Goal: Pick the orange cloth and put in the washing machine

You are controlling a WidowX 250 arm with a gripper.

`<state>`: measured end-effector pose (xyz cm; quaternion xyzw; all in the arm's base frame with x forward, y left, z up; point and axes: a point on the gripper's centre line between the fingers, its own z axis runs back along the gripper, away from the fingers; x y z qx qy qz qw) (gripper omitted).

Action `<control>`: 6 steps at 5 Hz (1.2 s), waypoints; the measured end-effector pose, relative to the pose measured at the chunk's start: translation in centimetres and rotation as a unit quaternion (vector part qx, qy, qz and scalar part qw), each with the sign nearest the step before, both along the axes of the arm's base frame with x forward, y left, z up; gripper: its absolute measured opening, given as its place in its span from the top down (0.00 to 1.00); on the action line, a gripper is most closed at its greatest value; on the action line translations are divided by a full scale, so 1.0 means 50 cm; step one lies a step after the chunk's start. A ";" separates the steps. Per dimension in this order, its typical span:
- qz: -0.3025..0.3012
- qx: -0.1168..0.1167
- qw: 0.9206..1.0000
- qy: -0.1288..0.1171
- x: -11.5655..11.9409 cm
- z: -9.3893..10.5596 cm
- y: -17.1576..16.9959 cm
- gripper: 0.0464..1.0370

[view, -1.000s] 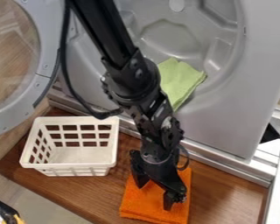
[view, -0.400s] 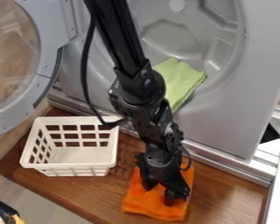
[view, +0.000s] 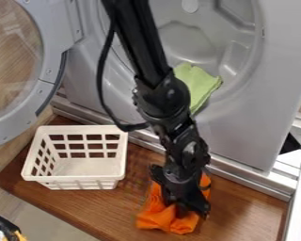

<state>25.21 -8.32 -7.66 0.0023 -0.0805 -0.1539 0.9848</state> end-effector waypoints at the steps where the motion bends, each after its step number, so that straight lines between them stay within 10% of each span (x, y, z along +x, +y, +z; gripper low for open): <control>1: -0.004 0.001 1.000 0.004 -0.006 0.001 -0.006 0.94; 6: -0.027 -0.057 0.997 -0.042 0.009 0.163 -0.007 0.95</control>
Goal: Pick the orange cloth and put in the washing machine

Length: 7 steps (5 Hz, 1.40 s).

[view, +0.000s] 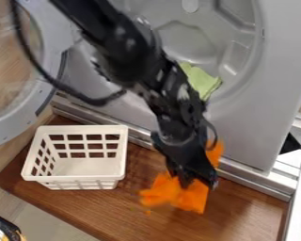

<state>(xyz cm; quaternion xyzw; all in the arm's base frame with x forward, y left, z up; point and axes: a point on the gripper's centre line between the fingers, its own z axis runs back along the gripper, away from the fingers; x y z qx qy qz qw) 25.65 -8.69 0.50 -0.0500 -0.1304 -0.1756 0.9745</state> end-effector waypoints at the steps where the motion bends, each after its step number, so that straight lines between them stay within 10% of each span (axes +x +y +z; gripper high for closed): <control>1: 0.009 -0.005 1.000 -0.013 -0.013 0.043 0.015 0.95; 4: 0.066 -0.017 0.993 -0.098 0.014 0.179 0.079 0.95; 7: 0.098 -0.031 0.987 -0.121 0.183 0.211 0.126 0.95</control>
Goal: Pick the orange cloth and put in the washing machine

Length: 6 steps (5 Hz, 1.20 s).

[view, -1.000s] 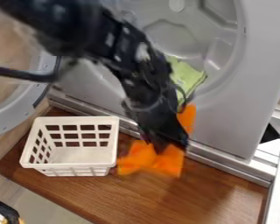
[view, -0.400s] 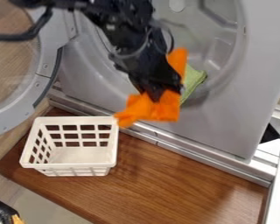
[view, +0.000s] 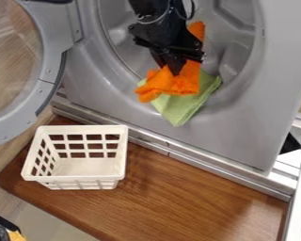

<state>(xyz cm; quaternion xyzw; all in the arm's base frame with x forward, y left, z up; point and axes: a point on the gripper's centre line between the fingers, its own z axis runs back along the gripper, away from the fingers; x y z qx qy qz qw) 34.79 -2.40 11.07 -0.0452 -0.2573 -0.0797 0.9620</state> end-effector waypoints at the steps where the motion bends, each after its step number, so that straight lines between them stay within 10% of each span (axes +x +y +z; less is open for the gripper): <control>1: -0.001 0.006 1.000 0.004 0.037 -0.016 0.011 0.95; 4: -0.014 0.012 0.999 0.028 0.110 -0.082 0.018 0.93; 6: -0.011 0.009 0.999 0.050 0.088 -0.100 0.018 0.44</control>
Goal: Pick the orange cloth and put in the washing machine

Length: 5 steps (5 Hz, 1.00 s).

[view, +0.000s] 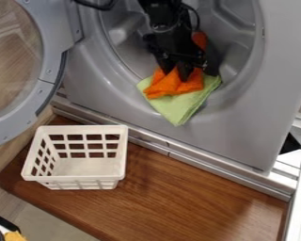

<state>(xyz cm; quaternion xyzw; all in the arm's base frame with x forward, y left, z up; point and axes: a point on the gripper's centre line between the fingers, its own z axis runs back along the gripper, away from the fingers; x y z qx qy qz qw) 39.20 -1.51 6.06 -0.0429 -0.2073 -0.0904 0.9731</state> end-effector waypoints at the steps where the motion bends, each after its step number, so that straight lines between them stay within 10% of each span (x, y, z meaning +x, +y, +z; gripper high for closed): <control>1: 0.004 0.003 1.000 -0.019 -0.002 0.030 0.002 0.14; 5: 0.003 0.017 0.999 -0.027 -0.079 0.116 -0.004 0.04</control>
